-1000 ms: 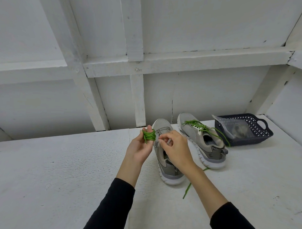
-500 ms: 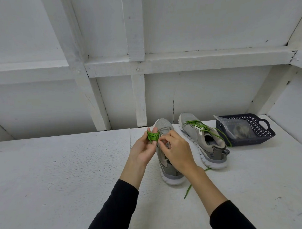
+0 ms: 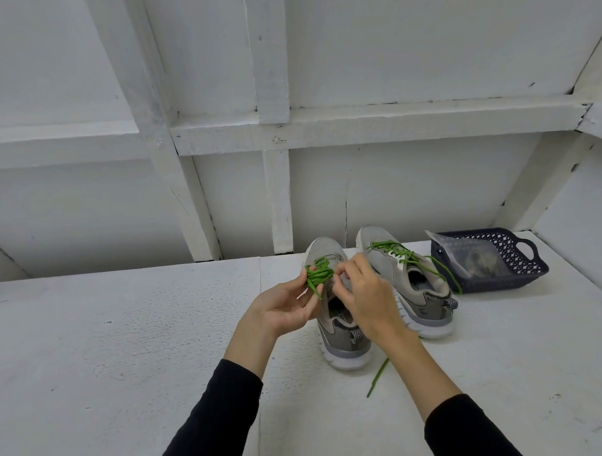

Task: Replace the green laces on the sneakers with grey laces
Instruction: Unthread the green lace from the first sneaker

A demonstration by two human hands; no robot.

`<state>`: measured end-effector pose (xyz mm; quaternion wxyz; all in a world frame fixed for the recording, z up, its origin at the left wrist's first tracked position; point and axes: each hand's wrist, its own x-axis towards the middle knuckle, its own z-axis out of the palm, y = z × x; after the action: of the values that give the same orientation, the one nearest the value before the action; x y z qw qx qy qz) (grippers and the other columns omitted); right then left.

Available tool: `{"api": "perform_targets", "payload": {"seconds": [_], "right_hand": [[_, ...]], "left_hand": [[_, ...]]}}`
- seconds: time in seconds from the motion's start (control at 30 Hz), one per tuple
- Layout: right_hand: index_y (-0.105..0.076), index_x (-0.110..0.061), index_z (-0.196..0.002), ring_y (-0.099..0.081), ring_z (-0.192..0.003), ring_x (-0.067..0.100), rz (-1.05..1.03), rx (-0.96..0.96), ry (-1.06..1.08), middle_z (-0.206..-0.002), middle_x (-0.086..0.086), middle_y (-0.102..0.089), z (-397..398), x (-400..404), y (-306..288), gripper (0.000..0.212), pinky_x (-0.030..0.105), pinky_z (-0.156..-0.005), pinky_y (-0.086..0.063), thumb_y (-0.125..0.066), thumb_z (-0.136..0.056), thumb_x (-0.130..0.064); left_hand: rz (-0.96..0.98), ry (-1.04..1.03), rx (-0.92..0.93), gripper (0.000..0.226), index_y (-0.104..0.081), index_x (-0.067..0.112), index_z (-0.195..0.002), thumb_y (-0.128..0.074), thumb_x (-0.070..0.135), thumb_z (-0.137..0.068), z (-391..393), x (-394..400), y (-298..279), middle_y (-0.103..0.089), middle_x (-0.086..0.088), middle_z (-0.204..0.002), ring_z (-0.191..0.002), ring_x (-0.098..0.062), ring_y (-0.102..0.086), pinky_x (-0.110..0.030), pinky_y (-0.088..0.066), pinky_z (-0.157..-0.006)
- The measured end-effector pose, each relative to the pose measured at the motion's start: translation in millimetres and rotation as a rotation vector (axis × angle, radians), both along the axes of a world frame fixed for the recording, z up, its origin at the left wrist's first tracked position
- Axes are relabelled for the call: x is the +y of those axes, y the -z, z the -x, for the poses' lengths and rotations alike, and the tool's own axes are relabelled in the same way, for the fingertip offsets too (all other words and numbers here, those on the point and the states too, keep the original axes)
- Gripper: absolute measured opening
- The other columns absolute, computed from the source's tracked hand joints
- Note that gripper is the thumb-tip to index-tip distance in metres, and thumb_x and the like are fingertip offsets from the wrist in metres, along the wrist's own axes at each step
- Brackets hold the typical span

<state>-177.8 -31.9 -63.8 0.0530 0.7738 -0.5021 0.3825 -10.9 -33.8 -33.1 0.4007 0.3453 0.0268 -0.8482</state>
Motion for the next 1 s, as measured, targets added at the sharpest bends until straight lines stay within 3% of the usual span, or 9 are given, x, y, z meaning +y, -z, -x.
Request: {"api": "perform_targets", "payload": {"seconds": [0.1, 0.17, 0.27, 0.33, 0.5, 0.77, 0.87, 1.0], "right_hand": [[-0.061, -0.016, -0.094, -0.056, -0.070, 0.013, -0.191, -0.129, -0.005, -0.093, -0.004, -0.052, 1, -1, 3, 0.004, 0.028, -0.056, -0.048, -0.062, -0.091, -0.017], [-0.060, -0.020, -0.097, -0.055, -0.072, 0.007, -0.439, -0.418, -0.012, -0.093, -0.005, -0.057, -1, -2, 0, 0.005, 0.024, -0.063, -0.048, -0.057, -0.095, -0.018], [-0.055, -0.019, -0.100, -0.057, -0.059, 0.008, -0.790, -0.915, -0.024, -0.100, 0.010, -0.067, -7, -5, -14, 0.007, 0.023, -0.052, -0.049, -0.048, -0.100, -0.021], [-0.055, -0.015, -0.102, -0.055, -0.055, 0.011, -0.984, -1.109, -0.069, -0.105, 0.013, -0.069, -7, -5, -23, 0.016, 0.023, -0.049, -0.050, -0.046, -0.102, -0.028], [-0.058, -0.005, -0.118, -0.052, -0.061, 0.010, -1.123, -1.051, -0.120, -0.115, 0.013, -0.065, -2, -4, -28, 0.034, 0.023, -0.056, -0.051, -0.054, -0.098, -0.032], [-0.069, -0.006, -0.106, -0.040, -0.059, 0.007, -1.234, -0.999, -0.260, -0.076, -0.004, -0.058, 4, -8, -29, 0.033, 0.018, -0.049, -0.033, -0.058, -0.095, -0.036], [-0.068, -0.009, -0.103, -0.038, -0.058, 0.007, -1.271, -1.018, -0.309, -0.076, -0.002, -0.055, 6, -11, -29, 0.026, 0.018, -0.047, -0.028, -0.060, -0.094, -0.031], [-0.068, -0.005, -0.109, -0.045, -0.062, 0.007, -1.271, -1.033, -0.331, -0.078, -0.002, -0.060, 8, -11, -29, 0.026, 0.017, -0.048, -0.034, -0.062, -0.093, -0.025]], "left_hand": [[0.025, 0.034, -0.045, 0.016, -0.071, 0.000, -0.096, -0.066, 0.013, -0.090, -4, 2, -2, -0.061, -0.018, -0.096, -0.086, -0.029, -0.057, -0.031, -0.061, -0.067], [0.094, 0.037, -0.139, 0.015, -0.068, 0.001, -0.099, -0.063, 0.013, -0.092, -2, -1, -1, -0.060, -0.016, -0.095, -0.082, -0.025, -0.059, -0.027, -0.061, -0.062], [0.226, 0.041, -0.273, 0.015, -0.067, 0.000, -0.097, -0.058, 0.011, -0.095, -3, -4, 4, -0.066, -0.012, -0.091, -0.084, -0.018, -0.061, -0.024, -0.060, -0.070], [0.301, 0.066, -0.328, 0.016, -0.066, 0.000, -0.096, -0.054, 0.010, -0.097, -5, -6, 4, -0.069, -0.009, -0.090, -0.087, -0.015, -0.063, -0.024, -0.058, -0.078], [0.419, 0.176, -0.361, 0.022, -0.069, 0.002, -0.094, -0.050, 0.012, -0.099, -11, -9, 0, -0.072, -0.006, -0.092, -0.091, -0.013, -0.066, -0.023, -0.057, -0.083], [0.480, 0.267, -0.338, 0.022, -0.066, -0.003, -0.102, -0.048, 0.011, -0.099, -17, -14, 3, -0.071, -0.012, -0.100, -0.091, -0.013, -0.070, -0.019, -0.057, -0.077], [0.492, 0.284, -0.319, 0.021, -0.070, -0.002, -0.095, -0.052, 0.010, -0.094, -18, -15, 2, -0.071, -0.014, -0.101, -0.092, -0.016, -0.071, -0.019, -0.058, -0.075], [0.527, 0.319, -0.331, 0.024, -0.076, 0.000, -0.090, -0.053, 0.008, -0.092, -18, -15, 0, -0.072, -0.014, -0.102, -0.094, -0.016, -0.071, -0.019, -0.057, -0.077]]}}
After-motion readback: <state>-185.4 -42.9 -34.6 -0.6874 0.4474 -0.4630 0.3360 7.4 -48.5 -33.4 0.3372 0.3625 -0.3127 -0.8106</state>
